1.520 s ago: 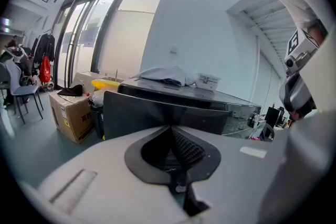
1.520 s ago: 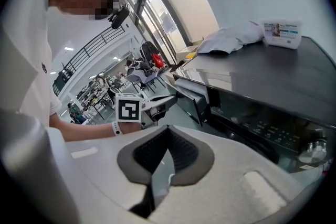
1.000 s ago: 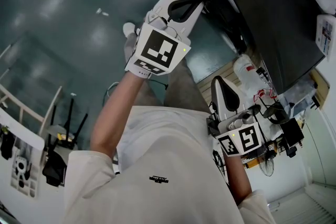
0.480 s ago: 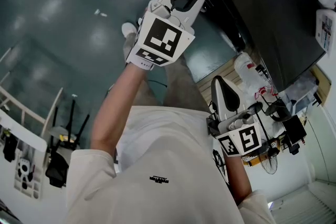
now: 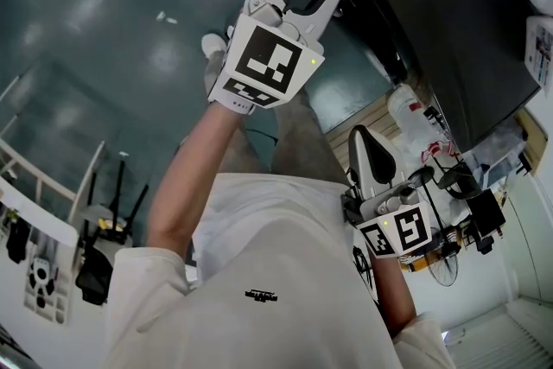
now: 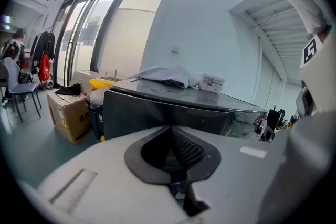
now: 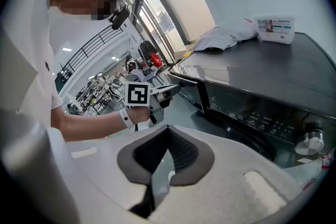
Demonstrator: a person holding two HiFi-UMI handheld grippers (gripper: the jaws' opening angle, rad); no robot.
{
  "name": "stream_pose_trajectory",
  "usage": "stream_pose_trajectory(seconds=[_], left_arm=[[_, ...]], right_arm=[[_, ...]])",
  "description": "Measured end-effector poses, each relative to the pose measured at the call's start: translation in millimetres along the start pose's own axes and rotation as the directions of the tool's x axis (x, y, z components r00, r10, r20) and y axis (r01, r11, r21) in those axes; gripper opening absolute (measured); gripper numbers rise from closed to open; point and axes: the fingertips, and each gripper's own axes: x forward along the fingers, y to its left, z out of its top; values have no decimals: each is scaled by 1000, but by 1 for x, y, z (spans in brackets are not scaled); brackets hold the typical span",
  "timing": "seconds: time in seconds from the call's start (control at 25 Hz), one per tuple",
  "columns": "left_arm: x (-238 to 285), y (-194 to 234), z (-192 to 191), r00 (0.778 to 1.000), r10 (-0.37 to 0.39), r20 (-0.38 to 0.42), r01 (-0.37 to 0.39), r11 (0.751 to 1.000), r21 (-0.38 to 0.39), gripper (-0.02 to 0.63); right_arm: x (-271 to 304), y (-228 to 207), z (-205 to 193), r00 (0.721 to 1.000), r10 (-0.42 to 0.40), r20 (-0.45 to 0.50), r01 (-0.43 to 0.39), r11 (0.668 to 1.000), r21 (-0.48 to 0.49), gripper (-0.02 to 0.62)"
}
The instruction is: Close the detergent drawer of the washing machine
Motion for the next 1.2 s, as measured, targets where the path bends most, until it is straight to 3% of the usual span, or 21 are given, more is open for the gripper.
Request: stream_pose_trajectory(seconds=[1.2], left_arm=[[6, 0, 1, 1000, -13, 6, 13, 1000, 5, 21]], right_arm=[[-3, -3, -5, 1000, -5, 1, 5, 1000, 10, 2]])
